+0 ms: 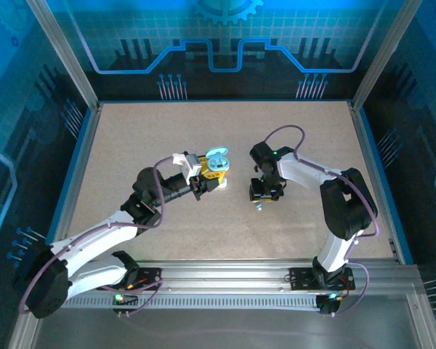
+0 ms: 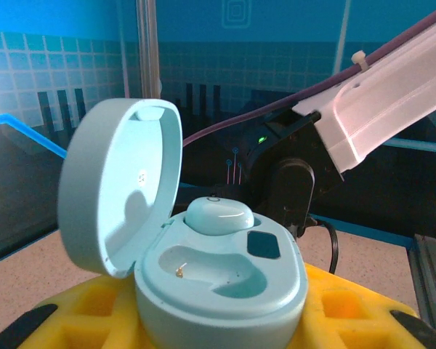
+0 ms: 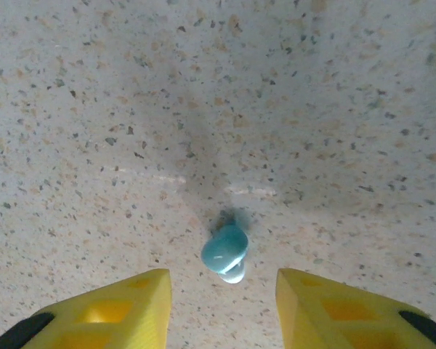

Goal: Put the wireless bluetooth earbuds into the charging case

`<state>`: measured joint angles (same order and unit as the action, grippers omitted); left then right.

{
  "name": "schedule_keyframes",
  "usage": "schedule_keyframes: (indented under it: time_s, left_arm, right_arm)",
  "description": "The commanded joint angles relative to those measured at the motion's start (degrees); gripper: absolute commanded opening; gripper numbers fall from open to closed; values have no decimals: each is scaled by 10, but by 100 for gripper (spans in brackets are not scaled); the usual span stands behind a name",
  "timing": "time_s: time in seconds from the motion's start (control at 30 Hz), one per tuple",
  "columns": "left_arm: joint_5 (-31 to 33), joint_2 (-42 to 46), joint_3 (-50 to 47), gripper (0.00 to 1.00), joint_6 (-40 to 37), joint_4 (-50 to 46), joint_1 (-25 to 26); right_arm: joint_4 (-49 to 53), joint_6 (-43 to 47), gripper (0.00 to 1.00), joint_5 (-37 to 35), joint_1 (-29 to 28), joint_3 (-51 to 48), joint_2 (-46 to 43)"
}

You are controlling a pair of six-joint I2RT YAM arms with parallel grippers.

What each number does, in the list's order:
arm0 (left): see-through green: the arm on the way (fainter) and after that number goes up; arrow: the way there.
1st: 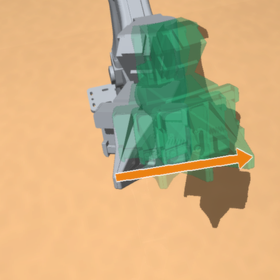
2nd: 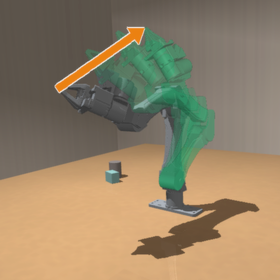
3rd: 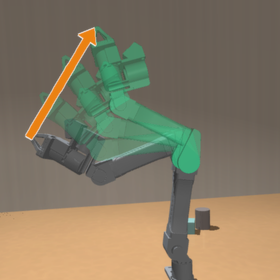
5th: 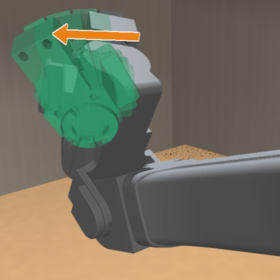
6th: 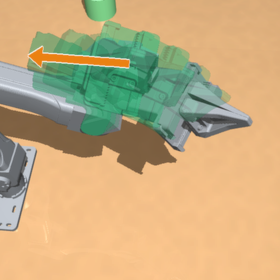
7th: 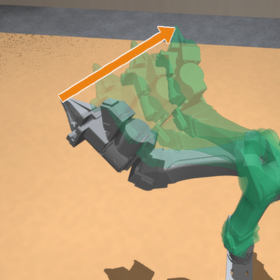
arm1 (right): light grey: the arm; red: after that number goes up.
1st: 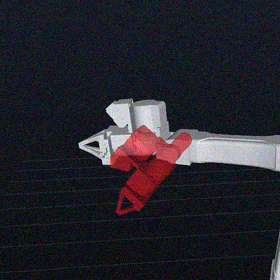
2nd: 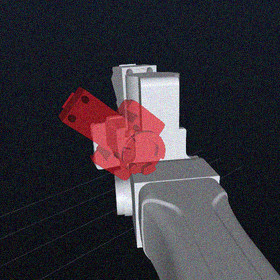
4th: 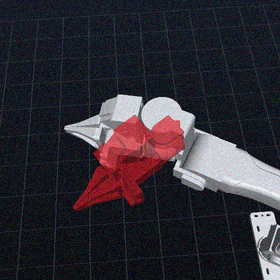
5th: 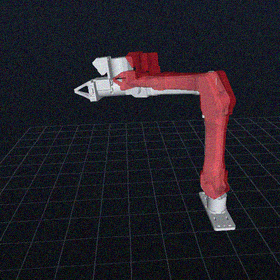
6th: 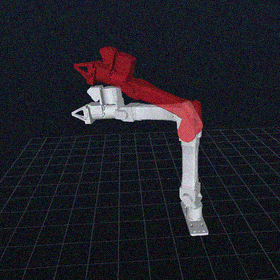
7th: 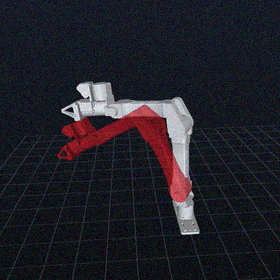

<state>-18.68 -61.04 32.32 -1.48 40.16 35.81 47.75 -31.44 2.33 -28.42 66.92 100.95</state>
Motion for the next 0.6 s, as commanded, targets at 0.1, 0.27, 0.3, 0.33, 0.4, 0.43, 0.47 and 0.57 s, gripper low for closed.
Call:
schedule_keyframes:
  time_s: [0.1, 0.27, 0.3, 0.33, 0.4, 0.43, 0.47, 0.57]
  left_arm:
    - [5, 5, 6, 37, 0, 18, 3]
    - [6, 6, 5, 36, -2, 18, 3]
    - [6, 6, 5, 37, -2, 17, 4]
    - [7, 5, 5, 37, -2, 17, 3]
    - [7, 4, 5, 36, -2, 17, 3]
    - [7, 4, 5, 36, -2, 17, 4]
    - [7, 4, 6, 37, -2, 17, 4]
    - [7, 4, 5, 37, -2, 17, 3]
  right_arm:
    - [-17, -37, 42, 13, 4, -12, 28]
    - [-21, -38, 39, 14, 3, -12, 38]
    - [-23, -37, 38, 15, 3, -12, 40]
    - [-22, -36, 37, 16, 2, -11, 41]
    - [-22, -35, 36, 16, 1, -9, 44]
    - [-22, -34, 35, 14, 1, -9, 44]
    - [-22, -35, 34, 13, 1, -9, 44]
    - [-22, -30, 30, 17, 0, -6, 48]
